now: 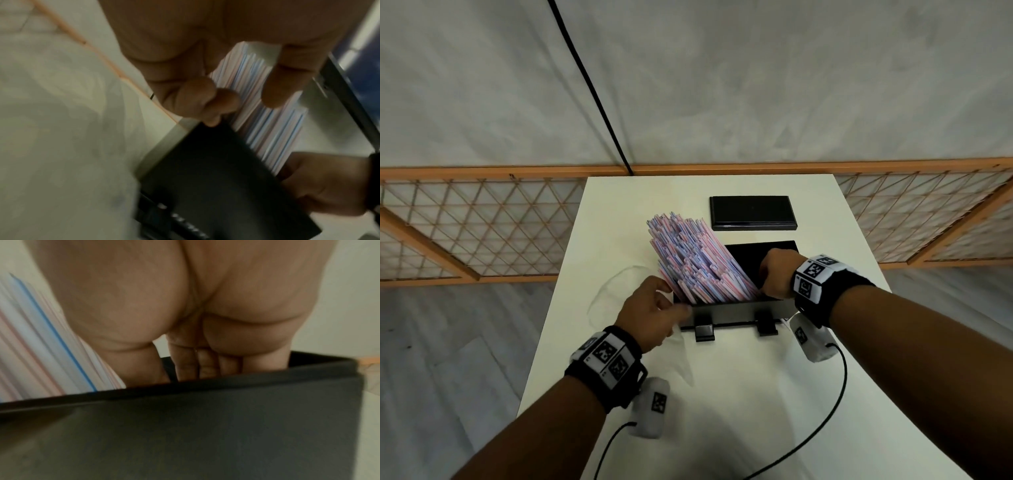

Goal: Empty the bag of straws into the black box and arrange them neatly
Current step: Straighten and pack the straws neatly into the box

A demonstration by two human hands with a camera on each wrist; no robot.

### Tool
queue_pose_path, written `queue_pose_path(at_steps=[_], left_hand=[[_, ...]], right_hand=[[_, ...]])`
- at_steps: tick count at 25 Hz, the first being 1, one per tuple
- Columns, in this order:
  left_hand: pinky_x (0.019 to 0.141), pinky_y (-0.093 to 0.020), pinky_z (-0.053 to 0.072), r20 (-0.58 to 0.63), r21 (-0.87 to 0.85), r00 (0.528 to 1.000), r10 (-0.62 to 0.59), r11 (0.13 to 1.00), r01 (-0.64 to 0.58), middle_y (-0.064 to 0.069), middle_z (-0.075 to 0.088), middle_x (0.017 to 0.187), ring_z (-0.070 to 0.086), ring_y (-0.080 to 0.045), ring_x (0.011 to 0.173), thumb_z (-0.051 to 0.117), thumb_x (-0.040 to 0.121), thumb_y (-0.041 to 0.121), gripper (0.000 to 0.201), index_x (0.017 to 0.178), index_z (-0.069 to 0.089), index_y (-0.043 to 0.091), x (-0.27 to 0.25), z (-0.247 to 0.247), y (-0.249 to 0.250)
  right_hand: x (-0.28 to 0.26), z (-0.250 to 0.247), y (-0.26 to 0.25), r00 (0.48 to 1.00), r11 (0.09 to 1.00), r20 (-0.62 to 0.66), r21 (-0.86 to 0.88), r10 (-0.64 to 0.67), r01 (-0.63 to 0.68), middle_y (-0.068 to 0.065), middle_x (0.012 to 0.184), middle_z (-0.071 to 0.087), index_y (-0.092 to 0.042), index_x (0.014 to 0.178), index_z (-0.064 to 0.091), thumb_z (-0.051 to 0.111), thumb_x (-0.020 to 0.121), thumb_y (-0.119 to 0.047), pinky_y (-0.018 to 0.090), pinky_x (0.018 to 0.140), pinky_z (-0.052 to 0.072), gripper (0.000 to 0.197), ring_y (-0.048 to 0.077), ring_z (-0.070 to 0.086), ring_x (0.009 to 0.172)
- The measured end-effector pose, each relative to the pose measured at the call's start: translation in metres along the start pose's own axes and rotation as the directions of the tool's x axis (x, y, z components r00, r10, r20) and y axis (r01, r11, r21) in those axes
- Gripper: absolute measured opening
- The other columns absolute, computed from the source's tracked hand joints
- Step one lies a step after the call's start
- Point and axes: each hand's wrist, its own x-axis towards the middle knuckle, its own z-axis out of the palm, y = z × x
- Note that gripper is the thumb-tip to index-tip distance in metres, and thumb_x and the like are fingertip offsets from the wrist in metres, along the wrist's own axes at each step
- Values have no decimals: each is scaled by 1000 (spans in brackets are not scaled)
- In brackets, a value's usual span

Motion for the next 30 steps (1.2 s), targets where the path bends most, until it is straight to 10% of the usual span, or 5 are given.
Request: queue_pose_path(at_steps=[8, 11, 19, 25, 30], left_hand=[[58, -49, 62, -99, -95, 989, -107, 991, 98, -12, 68, 61, 71, -36, 59, 59, 89, 13, 7, 94, 61, 8, 4, 10, 6], [54, -42, 63, -93, -50, 993, -67, 997, 63, -11, 69, 66, 72, -31, 57, 58, 90, 17, 5, 94, 60, 15, 5, 12, 5], [50, -40, 61, -87, -52, 996, -25, 998, 20, -5, 63, 67, 71, -30, 56, 57, 93, 21, 5, 98, 57, 22, 6, 18, -4], [50, -38, 61, -86, -78, 996, -27, 997, 21, -1, 58, 66, 72, -32, 59, 58, 93, 24, 5, 95, 54, 21, 5, 18, -3], [55, -44, 62, -89, -106, 995, -48, 994, 39, -2, 57, 65, 69, -28, 55, 57, 93, 20, 9, 102, 55, 19, 4, 19, -3]], right_hand=[[31, -15, -6, 987, 894, 160, -442, -6, 77, -1, 69, 62, -17, 67, 57, 57, 72, -23, 36, 72, 59, 8, 25, 62, 64], [32, -17, -13, 985, 875, 170, -477, -1, 83, 1, 84, 59, -12, 92, 66, 64, 80, -22, 32, 76, 51, 16, 25, 58, 77], [64, 18, -1, 969, 764, 246, -626, 1, 158, 6, 72, 61, -11, 70, 52, 53, 85, -20, 43, 81, 59, 18, 33, 69, 82], [13, -12, -32, 977, 884, 138, -419, -164, 208, 11, 100, 69, -16, 95, 57, 57, 89, -24, 35, 79, 54, 10, 34, 67, 95], [3, -51, -51, 983, 936, 31, -300, -183, 184, 2, 77, 64, -13, 76, 62, 67, 88, -32, 30, 73, 51, 23, 27, 67, 84]])
